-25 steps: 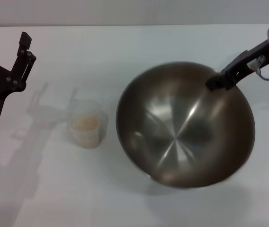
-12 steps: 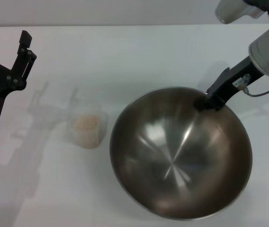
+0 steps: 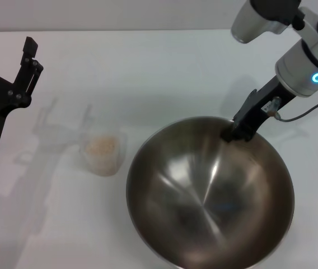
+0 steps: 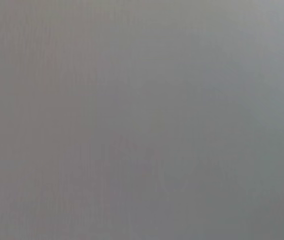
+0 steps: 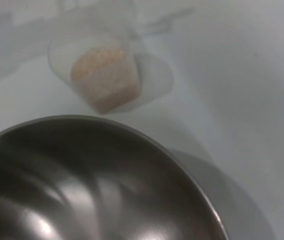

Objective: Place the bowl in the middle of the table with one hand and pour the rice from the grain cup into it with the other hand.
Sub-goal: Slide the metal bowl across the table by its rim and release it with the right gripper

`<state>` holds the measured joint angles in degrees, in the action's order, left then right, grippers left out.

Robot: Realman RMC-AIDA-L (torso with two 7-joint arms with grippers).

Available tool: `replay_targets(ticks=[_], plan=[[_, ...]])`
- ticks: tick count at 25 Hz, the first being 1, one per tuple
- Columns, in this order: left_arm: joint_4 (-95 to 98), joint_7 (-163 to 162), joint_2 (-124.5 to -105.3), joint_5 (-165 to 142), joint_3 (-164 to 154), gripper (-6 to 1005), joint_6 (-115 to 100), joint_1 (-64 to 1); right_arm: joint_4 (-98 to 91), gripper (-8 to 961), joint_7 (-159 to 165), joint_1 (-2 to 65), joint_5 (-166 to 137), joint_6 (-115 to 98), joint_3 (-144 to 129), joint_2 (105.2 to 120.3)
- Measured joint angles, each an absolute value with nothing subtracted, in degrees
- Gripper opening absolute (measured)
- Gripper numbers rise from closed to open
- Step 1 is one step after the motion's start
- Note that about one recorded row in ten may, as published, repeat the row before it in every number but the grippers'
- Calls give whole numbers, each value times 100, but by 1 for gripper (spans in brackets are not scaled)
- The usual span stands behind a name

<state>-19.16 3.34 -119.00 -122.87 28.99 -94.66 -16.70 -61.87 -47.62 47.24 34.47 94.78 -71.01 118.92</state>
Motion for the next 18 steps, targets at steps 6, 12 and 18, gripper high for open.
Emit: replay_targets(ticks=[6, 12, 18], plan=[[-1903, 334, -11900, -12287, 2891, 770, -9508, -1663, -5976, -1, -4755, 4826, 3424, 9408, -7271, 11892], [-1895, 334, -11900, -12287, 2891, 769, -9517, -1661, -5967, -1, -4736, 4874, 3423, 9355, -7504, 11893], [-1897, 334, -11900, -12287, 2898, 767, -9519, -1652, -5999, 30, -4712, 4867, 3426, 9318, -7658, 11899]])
